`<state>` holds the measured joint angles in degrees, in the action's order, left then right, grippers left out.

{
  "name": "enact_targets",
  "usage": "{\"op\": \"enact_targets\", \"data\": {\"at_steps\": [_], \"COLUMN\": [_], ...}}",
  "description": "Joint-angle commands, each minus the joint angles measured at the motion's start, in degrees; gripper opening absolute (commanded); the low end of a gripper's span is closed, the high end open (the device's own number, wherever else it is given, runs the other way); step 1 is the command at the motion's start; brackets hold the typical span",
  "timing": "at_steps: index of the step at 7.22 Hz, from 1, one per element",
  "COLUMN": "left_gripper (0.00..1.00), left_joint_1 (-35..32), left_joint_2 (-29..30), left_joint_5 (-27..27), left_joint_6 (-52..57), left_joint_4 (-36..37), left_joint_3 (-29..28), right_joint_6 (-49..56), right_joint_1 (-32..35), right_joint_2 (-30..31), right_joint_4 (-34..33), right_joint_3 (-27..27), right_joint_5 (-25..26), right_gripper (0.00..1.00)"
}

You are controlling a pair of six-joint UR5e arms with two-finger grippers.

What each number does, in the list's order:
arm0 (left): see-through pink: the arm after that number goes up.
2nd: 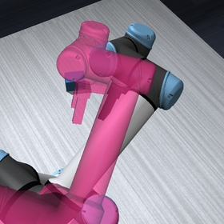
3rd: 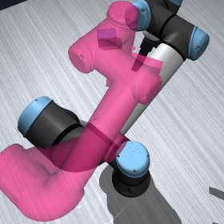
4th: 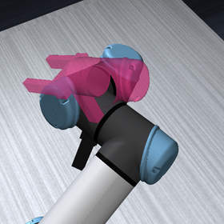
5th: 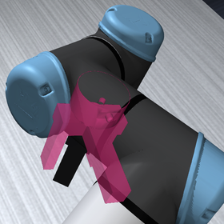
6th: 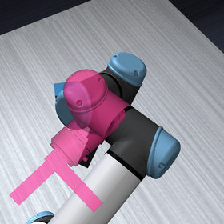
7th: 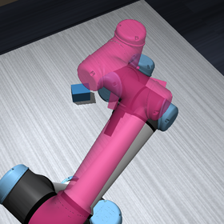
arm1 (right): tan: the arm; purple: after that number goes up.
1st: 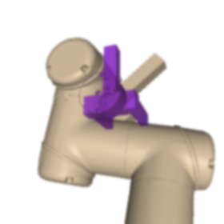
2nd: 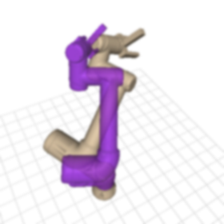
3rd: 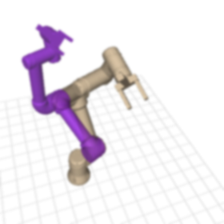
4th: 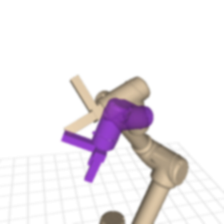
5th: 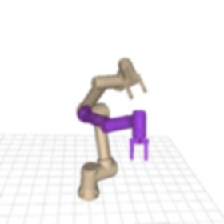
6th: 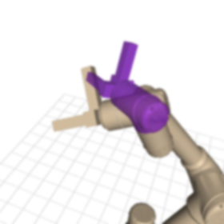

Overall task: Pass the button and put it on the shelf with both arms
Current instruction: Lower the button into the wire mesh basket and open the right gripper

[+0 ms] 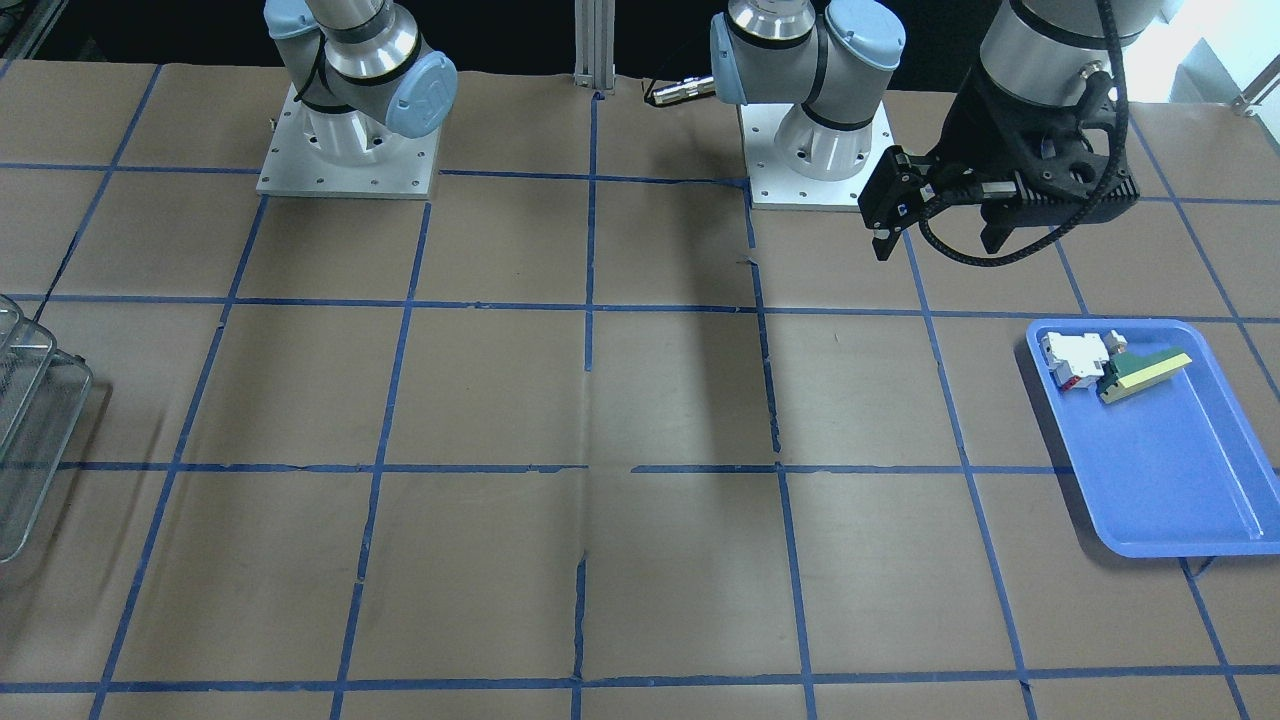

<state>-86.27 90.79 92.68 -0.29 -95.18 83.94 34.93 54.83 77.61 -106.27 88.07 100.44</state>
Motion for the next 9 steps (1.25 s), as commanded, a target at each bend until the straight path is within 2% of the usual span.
{"op": "enact_targets", "data": {"at_steps": [1,2,3,5,7,9], "left_gripper": [1.0,1.0,1.0,1.0,1.0,1.0], "left_joint_1": [0.1,0.1,0.2,0.3,0.2,0.2], "left_joint_2": [-0.1,-0.1,-0.1,-0.1,-0.1,0.0], "left_joint_5": [0.0,0.0,0.0,0.0,0.0,-0.1], "left_joint_6": [0.0,0.0,0.0,0.1,0.1,0.1], "left_joint_4": [0.0,0.1,0.1,0.2,0.3,0.4], "left_joint_3": [0.4,-0.2,-0.3,-0.3,0.0,-0.1], "right_joint_6": [-4.5,-13.0,-18.0,-28.5,-38.0,-39.2], "right_joint_1": [0.5,1.4,5.5,18.4,28.3,31.0], "right_joint_2": [5.2,7.7,9.6,11.7,13.3,17.6], "right_joint_4": [8.1,13.7,17.1,18.2,20.8,24.0], "right_joint_3": [0.0,-0.2,-0.2,0.1,0.1,0.3], "right_joint_5": [-3.6,-8.9,-10.5,-10.2,-9.9,-10.2], "right_gripper": [0.99,1.0,1.0,1.0,1.0,1.0]}}
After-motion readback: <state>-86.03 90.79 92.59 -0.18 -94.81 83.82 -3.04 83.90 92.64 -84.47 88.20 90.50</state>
